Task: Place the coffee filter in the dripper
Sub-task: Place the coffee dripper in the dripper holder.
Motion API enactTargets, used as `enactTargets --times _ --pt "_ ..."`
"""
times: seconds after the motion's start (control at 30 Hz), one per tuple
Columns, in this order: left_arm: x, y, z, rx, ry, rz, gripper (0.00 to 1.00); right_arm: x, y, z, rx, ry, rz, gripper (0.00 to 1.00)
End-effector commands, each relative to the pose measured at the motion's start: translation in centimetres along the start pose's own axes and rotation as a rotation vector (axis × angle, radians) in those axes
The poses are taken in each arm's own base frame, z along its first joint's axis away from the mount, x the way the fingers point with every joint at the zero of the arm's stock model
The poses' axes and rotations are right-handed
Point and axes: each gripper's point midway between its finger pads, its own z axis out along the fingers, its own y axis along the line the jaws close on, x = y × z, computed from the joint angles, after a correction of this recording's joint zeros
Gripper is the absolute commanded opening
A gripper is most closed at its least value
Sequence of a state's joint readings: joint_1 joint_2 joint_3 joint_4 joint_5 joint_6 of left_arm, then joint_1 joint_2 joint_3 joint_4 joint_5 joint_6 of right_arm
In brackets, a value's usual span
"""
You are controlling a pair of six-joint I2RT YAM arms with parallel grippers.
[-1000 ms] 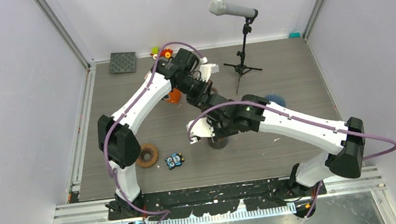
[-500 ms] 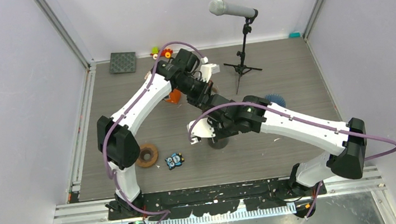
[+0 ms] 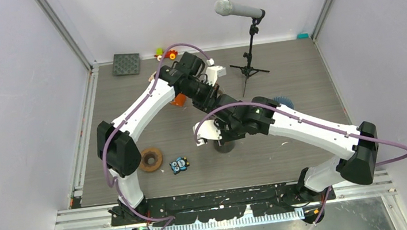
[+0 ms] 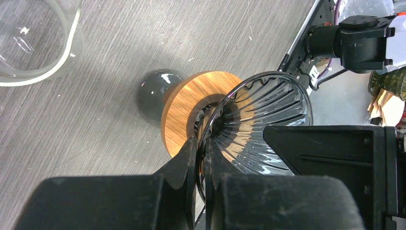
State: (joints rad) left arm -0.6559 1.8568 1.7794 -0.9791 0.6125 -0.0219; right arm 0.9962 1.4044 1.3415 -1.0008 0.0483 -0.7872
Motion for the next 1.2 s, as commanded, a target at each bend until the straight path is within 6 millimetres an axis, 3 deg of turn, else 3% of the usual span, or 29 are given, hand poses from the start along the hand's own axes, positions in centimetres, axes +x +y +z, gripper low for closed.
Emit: enactTargets --times 0.0,0.43,0.57,0.7,0.9,1.17 --pt "4.9 1.1 3.0 -0.045 0.180 -0.017 0.00 2.1 0.6 2.4 -0.041 0.065 0.096 0.00" --pt "6.3 1.4 3.5 -0.046 0.205 0.002 0.00 2.9 1.2 3.7 -0.076 0.084 0.116 0.01" --pt "5.8 1.1 3.1 -0.046 0.193 0.015 0.00 2.7 0.4 3.2 -0.046 0.082 0.123 0.01" --pt "4.5 0.7 2.0 -0.066 0.157 0.045 0.01 1.7 -1.1 1.5 0.013 0.048 0.139 0.14" --pt "2.0 0.3 0.3 -0.105 0.109 0.088 0.15 0.6 -3.2 -1.3 0.096 0.006 0.160 0.42" --pt "-0.9 -0.3 -1.5 -0.139 0.045 0.127 0.31 -0.3 -4.0 -4.2 0.138 -0.053 0.168 0.53"
